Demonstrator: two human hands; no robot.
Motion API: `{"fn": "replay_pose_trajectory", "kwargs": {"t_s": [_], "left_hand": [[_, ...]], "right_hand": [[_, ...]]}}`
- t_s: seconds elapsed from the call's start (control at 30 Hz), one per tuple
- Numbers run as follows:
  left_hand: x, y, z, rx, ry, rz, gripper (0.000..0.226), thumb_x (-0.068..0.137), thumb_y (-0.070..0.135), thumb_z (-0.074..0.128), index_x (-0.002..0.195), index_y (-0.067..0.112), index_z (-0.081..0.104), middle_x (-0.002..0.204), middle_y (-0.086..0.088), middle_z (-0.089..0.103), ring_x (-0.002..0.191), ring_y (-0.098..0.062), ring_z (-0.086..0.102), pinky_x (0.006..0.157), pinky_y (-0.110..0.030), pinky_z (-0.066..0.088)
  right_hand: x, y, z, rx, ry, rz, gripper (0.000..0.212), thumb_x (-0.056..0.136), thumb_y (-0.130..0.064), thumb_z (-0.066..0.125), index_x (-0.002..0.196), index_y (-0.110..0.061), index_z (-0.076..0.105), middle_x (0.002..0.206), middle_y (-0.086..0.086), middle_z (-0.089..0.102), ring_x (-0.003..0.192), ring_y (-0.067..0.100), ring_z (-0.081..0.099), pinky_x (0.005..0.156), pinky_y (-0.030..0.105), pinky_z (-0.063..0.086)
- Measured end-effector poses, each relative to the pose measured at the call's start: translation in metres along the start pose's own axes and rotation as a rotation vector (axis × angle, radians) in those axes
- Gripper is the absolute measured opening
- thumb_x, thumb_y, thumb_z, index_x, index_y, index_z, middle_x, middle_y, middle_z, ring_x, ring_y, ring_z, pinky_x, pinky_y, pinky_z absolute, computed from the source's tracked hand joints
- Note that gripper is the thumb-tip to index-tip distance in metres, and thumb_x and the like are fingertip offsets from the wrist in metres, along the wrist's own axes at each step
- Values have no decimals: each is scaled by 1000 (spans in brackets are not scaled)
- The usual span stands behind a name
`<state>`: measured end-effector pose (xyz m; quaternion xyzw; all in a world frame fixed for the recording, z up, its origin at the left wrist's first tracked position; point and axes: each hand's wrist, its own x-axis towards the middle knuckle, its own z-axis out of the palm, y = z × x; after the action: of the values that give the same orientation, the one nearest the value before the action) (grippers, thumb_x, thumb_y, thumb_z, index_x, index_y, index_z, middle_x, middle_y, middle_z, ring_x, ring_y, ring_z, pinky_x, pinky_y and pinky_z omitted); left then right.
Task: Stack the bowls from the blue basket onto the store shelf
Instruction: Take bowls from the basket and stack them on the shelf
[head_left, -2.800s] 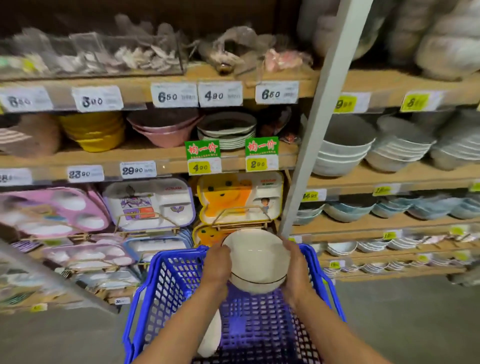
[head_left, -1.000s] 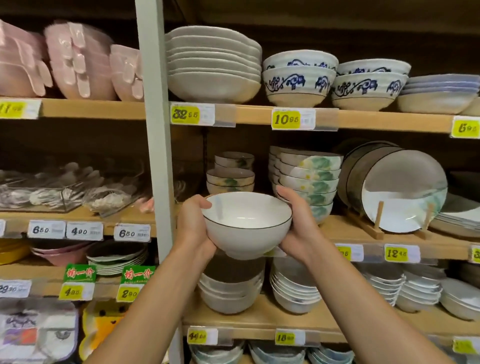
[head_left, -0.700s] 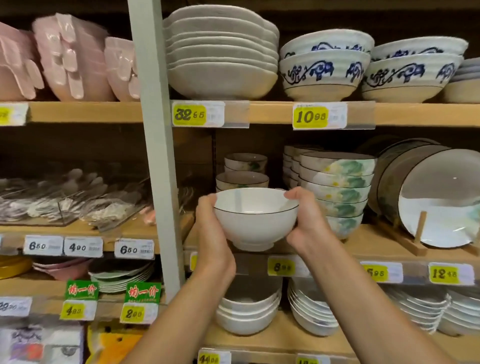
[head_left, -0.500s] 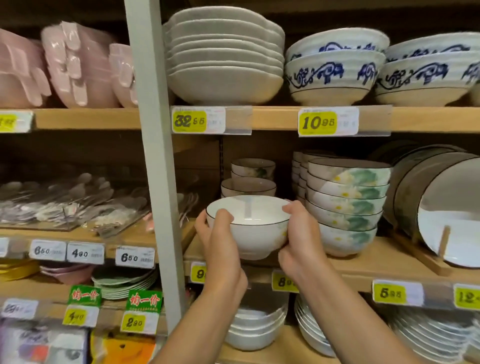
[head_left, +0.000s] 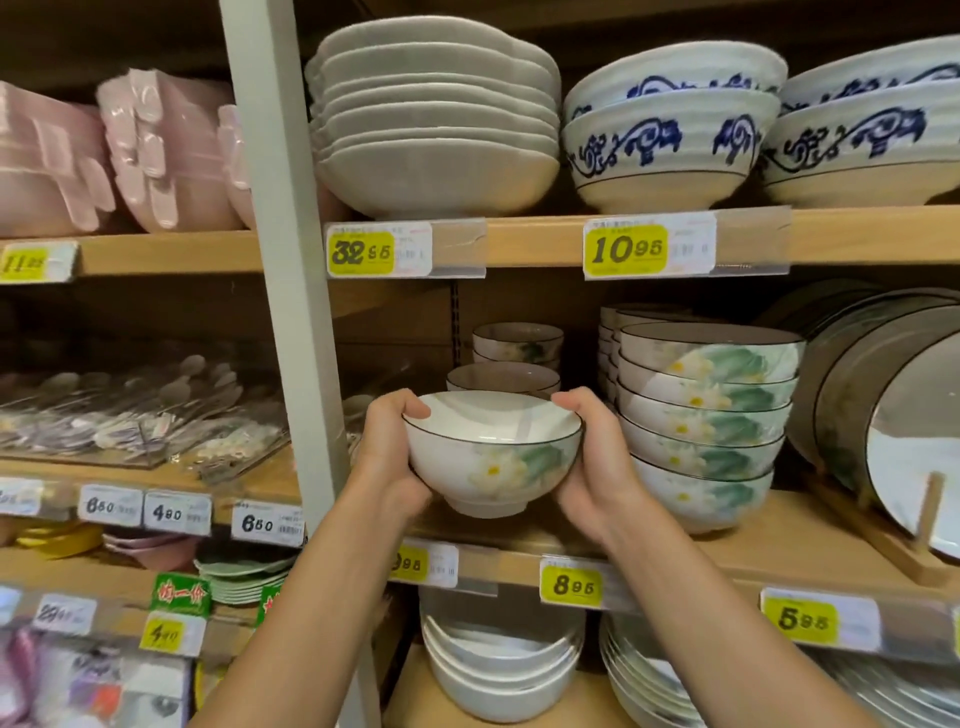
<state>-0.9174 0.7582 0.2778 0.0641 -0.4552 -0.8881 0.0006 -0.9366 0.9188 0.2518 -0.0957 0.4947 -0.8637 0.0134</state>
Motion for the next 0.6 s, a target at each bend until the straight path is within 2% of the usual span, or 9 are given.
{"fn": "replay_pose_trajectory", "kwargs": {"t_s": [0.03, 0.1, 0.2, 0.27, 0.33, 0.43, 0.5, 0.57, 0.6], "left_hand": [[1, 1, -2, 12, -12, -45, 57, 53, 15, 49, 108, 7, 64, 104, -21, 71, 96, -43, 64, 81, -55, 55], [3, 1, -3, 38, -14, -76, 44, 60, 16, 46, 97, 4, 66, 91, -22, 73, 83, -41, 67, 77, -52, 56], [4, -13, -1, -71, 30, 63, 23, 78, 25, 49, 77, 12, 68, 74, -12, 74, 63, -29, 71, 61, -40, 60], [0, -28, 2, -136, 26, 225, 38, 88, 32, 48, 59, 23, 70, 68, -1, 73, 60, -16, 71, 52, -28, 56], [-5, -40, 4, -119, 21, 354, 49, 92, 32, 43, 52, 31, 70, 68, 5, 73, 65, -9, 71, 52, -22, 54], [0, -35, 11, -94, 3, 419, 47, 93, 39, 38, 65, 32, 75, 80, 2, 76, 75, -11, 72, 60, -24, 57], [17, -22, 22, -112, 16, 431, 41, 89, 44, 40, 75, 25, 73, 82, -1, 75, 76, -17, 72, 63, -27, 56], [42, -8, 37, -125, 62, 478, 35, 85, 45, 42, 85, 21, 67, 83, -2, 72, 77, -17, 69, 62, -25, 54], [55, -2, 45, -122, 100, 493, 38, 85, 46, 41, 95, 18, 66, 91, -3, 71, 83, -18, 68, 66, -27, 54]], "right_hand": [[-1, 2, 1, -21, 9, -21, 30, 81, -30, 51, 76, -17, 78, 92, 11, 74, 85, 23, 70, 80, 37, 52], [-3, 5, 4, -39, 78, -75, 29, 82, -29, 51, 72, -20, 77, 88, 8, 75, 80, 21, 71, 77, 37, 54], [-3, 3, 12, 25, 238, -130, 22, 82, -24, 51, 83, -12, 70, 84, 10, 74, 79, 26, 70, 80, 44, 55], [-3, 2, 16, 54, 304, -162, 25, 77, -23, 53, 91, -8, 67, 87, 13, 72, 83, 28, 69, 81, 46, 55], [-2, 4, 19, 77, 333, -227, 33, 72, -25, 54, 98, -7, 66, 92, 13, 71, 86, 27, 69, 77, 44, 56], [8, 0, 23, 98, 411, -334, 22, 75, -20, 55, 93, -8, 60, 83, 9, 66, 72, 20, 67, 58, 30, 54], [26, -11, 30, 99, 475, -373, 19, 77, -19, 55, 91, -7, 58, 81, 10, 61, 71, 21, 61, 60, 28, 50], [47, -26, 38, 118, 545, -430, 5, 81, -15, 58, 78, -11, 61, 72, 2, 63, 67, 18, 60, 65, 28, 48], [56, -31, 40, 114, 570, -459, 13, 84, -12, 58, 71, -15, 61, 63, -5, 64, 60, 12, 59, 61, 23, 47]]}}
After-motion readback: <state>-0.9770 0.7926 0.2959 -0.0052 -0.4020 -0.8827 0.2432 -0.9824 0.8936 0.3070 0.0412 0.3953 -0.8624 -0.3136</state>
